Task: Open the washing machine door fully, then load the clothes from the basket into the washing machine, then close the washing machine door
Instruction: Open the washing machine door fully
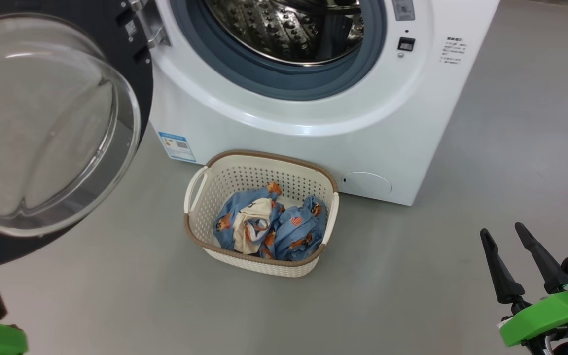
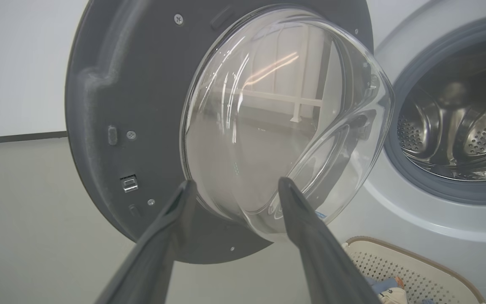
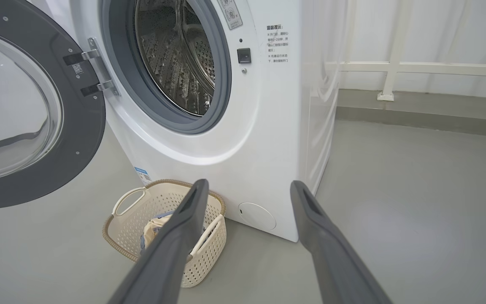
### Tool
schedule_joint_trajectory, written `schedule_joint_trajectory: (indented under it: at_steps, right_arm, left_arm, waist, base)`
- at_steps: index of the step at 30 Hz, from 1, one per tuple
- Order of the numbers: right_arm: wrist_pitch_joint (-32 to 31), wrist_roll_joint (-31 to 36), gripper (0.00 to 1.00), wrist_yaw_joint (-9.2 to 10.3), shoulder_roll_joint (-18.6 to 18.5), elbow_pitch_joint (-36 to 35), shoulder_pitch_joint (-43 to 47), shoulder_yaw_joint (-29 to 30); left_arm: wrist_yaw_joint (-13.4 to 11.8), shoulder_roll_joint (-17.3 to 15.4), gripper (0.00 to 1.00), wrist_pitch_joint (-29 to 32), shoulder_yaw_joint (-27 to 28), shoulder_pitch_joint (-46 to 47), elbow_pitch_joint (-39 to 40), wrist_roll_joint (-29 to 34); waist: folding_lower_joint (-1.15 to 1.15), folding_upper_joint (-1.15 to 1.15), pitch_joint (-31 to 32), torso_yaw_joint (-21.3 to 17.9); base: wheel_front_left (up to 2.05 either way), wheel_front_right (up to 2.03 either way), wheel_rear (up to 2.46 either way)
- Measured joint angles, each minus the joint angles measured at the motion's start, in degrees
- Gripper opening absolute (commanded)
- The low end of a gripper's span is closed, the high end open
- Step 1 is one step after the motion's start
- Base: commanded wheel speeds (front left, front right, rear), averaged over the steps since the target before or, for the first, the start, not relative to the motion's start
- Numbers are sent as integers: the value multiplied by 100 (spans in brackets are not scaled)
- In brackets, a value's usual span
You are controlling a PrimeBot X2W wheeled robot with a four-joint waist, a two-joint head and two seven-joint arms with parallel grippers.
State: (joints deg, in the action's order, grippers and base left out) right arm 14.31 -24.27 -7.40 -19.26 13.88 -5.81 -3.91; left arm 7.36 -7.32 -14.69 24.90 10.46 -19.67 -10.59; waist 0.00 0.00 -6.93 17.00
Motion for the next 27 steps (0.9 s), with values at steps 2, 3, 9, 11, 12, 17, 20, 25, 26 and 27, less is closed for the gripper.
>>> schedule_joint_trajectory:
  at_steps: [2, 3, 9, 11, 12, 17, 20, 25, 26, 27]
  right_arm:
    - [0, 0, 100, 0, 14, 2, 1, 10]
    - [0, 0, 100, 0, 20, 1, 1, 23]
    - [0, 1, 100, 0, 70, -4, 38, 101]
    - [0, 1, 100, 0, 86, -4, 64, 118]
    - [0, 1, 100, 0, 94, -8, 78, 130]
    - [0, 1, 100, 0, 143, -15, 114, 172]
    - [0, 2, 100, 0, 175, -21, 115, 211]
    - [0, 2, 100, 0, 192, -21, 116, 275]
    - [0, 2, 100, 0, 192, -22, 116, 281]
    - [0, 2, 100, 0, 194, -22, 116, 287]
  left_arm:
    - [0, 25, 100, 0, -222, -150, 159, -102]
    - [0, 40, 100, 0, -309, -215, 241, -113]
    - [0, 75, 100, 0, -854, -426, 557, -241]
    - [0, 68, 100, 0, -1048, -477, 602, -244]
    - [0, 66, 100, 0, -1150, -491, 613, -246]
    - [0, 53, 100, 0, -1454, -556, 677, -431]
    - [0, 33, 100, 0, -1616, -643, 703, -500]
    - [0, -51, 100, 0, -1863, -691, 770, -586]
    - [0, -62, 100, 0, -1900, -693, 782, -610]
    - [0, -81, 100, 0, -1947, -695, 790, -620]
  waist:
    - [0, 0, 26, -57]
    - [0, 0, 37, -88]
    - [0, 0, 69, -329]
    - [0, 0, 71, -426]
    - [0, 0, 73, -477]
    - [0, 0, 83, -764]
    - [0, 0, 96, -955]
    - [0, 0, 121, -1271]
    - [0, 0, 123, -1331]
    - [0, 0, 126, -1392]
  base:
    - [0, 0, 0]
    - [0, 0, 0]
    - [0, 0, 0]
    - [0, 0, 0]
    - [0, 0, 0]
    - [0, 0, 0]
    - [0, 0, 0]
    - [0, 0, 0]
    - [0, 0, 0]
    - [0, 0, 0]
